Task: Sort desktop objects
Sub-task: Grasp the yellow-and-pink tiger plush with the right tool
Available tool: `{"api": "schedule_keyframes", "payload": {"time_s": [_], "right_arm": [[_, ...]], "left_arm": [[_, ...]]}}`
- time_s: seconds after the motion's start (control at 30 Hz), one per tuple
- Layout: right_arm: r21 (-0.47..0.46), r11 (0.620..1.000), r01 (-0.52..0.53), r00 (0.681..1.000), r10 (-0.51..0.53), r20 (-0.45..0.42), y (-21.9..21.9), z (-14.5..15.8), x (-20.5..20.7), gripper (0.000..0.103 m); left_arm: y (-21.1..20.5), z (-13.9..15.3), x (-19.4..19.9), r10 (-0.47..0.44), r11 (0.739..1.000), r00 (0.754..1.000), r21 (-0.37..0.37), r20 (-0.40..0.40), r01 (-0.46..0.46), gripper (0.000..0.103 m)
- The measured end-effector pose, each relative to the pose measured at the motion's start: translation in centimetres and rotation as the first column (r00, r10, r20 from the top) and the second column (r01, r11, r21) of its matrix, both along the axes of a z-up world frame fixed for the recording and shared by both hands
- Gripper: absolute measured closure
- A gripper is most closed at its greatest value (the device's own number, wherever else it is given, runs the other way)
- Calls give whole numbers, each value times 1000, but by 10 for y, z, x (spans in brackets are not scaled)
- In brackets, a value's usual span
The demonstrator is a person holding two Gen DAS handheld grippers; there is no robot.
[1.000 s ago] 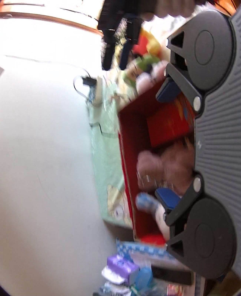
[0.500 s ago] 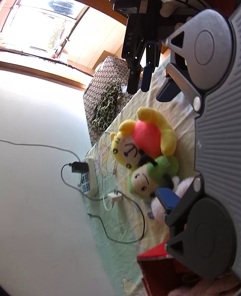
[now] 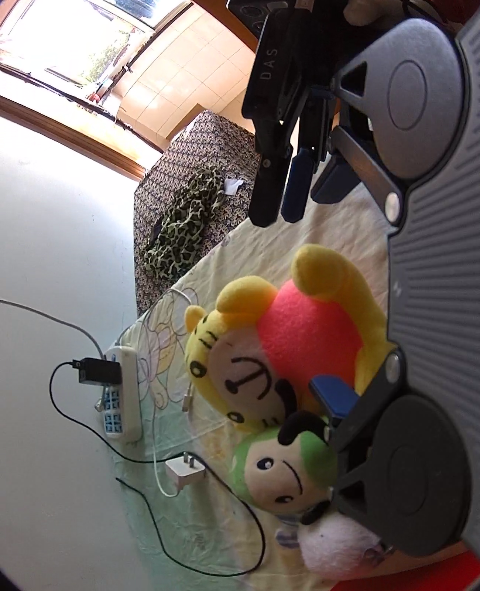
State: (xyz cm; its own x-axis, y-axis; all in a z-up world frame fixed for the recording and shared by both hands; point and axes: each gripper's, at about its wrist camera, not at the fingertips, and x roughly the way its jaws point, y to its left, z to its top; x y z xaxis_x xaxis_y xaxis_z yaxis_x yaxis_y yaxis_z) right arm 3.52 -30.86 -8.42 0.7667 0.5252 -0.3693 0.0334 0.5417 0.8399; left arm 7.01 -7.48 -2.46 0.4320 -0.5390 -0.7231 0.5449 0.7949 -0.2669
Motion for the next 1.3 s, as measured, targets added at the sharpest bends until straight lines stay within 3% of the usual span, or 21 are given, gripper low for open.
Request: {"api": "schedule_keyframes", "payload": {"time_s": [0.3,0.5,0.7,0.87,1.07,1.3], "right_arm": [[47,991,-123,992,124,-29,9,-14,46,48],[51,979,-199,978,202,-53,21,-26,72,47],[60,971,-232,969,236,-75,26,-36,83,47],[100,965,-243,964,252,-89,21,-40,80,62],[94,966,-242,965,250,-86,11,-29,55,65],[59,984,-170,978,175,-112,-8,-17,8,65]], "left_arm": [[2,-29,25,52,999,989,10,-141,-51,4],[0,-38,37,61,998,984,30,-170,-56,2],[-13,-42,32,43,995,992,95,-120,-32,2],[-17,-41,28,43,994,992,104,-115,-31,2],[-19,-34,18,12,998,991,69,-134,-3,4],[-37,-31,-14,-86,995,983,33,-160,92,4]]}}
